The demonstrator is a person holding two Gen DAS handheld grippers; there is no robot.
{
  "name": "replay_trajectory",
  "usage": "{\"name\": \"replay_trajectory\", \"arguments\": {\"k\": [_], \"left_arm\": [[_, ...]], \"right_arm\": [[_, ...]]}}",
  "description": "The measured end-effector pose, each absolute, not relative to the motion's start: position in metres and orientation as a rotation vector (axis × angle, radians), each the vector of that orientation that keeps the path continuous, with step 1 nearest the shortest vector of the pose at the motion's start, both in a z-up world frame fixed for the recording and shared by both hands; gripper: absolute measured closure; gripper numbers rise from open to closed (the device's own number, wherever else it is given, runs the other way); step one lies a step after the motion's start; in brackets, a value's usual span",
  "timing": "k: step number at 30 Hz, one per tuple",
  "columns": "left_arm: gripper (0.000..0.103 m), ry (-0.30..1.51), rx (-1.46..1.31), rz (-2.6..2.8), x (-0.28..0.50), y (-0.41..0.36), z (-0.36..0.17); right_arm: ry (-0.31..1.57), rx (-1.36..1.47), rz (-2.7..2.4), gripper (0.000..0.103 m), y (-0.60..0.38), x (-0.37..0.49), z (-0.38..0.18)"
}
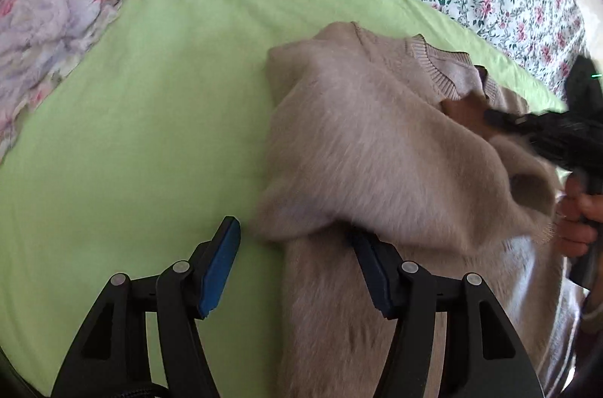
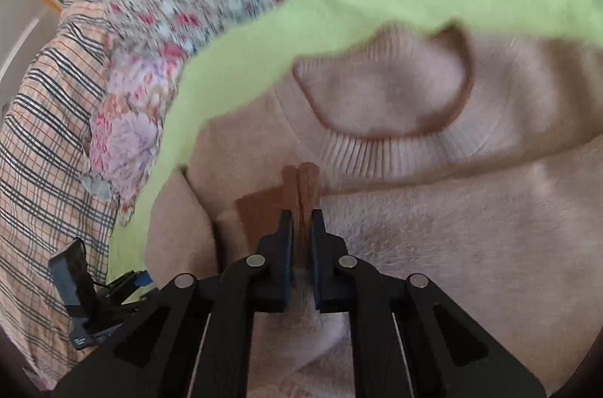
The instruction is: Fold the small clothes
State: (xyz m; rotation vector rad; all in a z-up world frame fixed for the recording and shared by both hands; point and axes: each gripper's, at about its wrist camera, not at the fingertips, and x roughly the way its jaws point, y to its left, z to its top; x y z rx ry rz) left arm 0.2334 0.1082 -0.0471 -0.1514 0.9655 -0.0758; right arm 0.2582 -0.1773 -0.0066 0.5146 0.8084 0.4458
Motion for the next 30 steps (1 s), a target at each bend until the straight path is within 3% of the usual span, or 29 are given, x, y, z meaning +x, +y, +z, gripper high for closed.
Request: {"name": "replay_trajectory", "arguments": {"k": [4, 6, 13, 21, 25, 27, 30], "left_arm": [[0.051, 0.955, -0.133, -0.041, 0.246, 0.100, -0.048], [0.064, 0.952, -0.134, -0.007, 0.248, 0.098, -0.047], [0.067, 0.908, -0.155, 0.079, 0.235, 0.092, -0.045], [0.067, 0.915, -0.125, 0.078, 0.221, 0.085, -0.051], [0.062, 0.918, -0.160, -0.003, 0.216, 0.091, -0.047], [0.044, 0.903, -0.235, -0.100, 0.209, 0.102, -0.041], [0.030, 0.862, -0.334, -0.189, 0.206, 0.121, -0.031]], "right_arm": [[0.579, 0.670, 0.320, 0.094, -0.244, 0.211, 0.024], [0.516, 0.729, 0.228, 0.094, -0.275, 0.188, 0.020], [0.614, 0.768, 0.053, 0.094, -0.312, 0.164, -0.035], [0.656, 0.665, -0.046, 0.094, -0.308, 0.159, -0.039], [0.693, 0.701, -0.043, 0.094, -0.315, 0.157, -0.053], [0.690, 0.721, -0.033, 0.092, -0.318, 0.155, -0.055], [0.695, 0.741, -0.009, 0.086, -0.320, 0.156, -0.053]]}}
